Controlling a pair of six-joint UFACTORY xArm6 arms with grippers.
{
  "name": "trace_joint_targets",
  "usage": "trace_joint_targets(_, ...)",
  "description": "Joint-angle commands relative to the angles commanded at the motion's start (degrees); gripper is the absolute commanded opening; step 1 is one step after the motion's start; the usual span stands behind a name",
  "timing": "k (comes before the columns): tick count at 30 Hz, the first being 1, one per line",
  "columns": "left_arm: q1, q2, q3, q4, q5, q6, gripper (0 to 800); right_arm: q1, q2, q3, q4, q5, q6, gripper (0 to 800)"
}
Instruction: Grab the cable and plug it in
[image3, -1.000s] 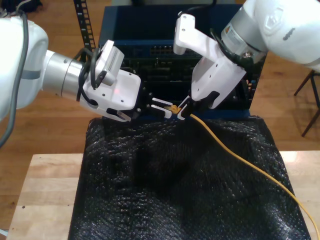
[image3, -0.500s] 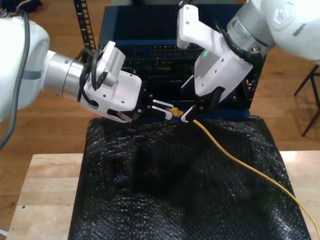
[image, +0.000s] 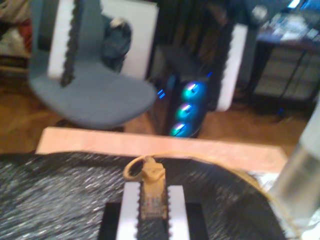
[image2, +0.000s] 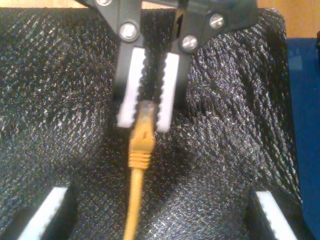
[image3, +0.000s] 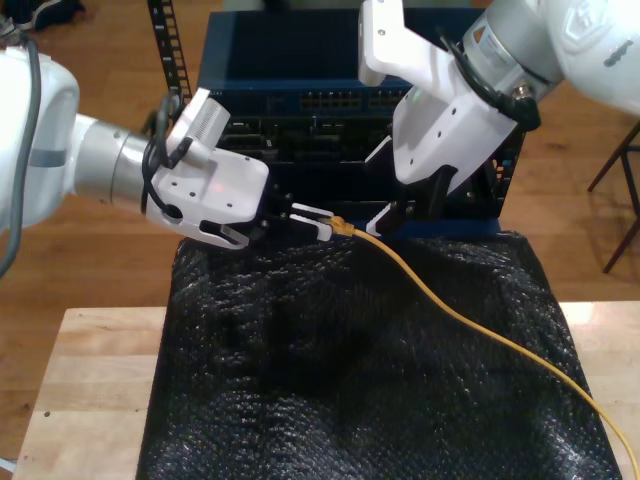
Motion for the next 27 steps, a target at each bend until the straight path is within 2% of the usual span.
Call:
trace_joint_targets(6,0.79,0.00,0.26,-0.79,0.62,-0.18,17,0.09,-2.11,0.09,0.00,0.00,-1.93,788)
trace_joint_targets(10,2.20,0.00,1.49,-3.78,2.02,-0.35,17,0.09,-3.69,0.18,-0.18,0.00,-2.46,787)
trace_joint_targets(15,2.20,0.09,3.69,-6.86,4.22,-3.78,16,0.00,-5.27,1.05,-0.09,-0.09,-5.63,786)
trace_joint_targets(22,2.20,0.62,4.13,-7.03,7.47,-5.89,16,0.18,-11.96,7.47,0.35,-6.68,-10.81,767)
trace_joint_targets(27,2.20,2.29,4.22,-8.35,11.25,-8.62,17,0.62,-16.97,13.01,0.44,-11.78,-14.15,756)
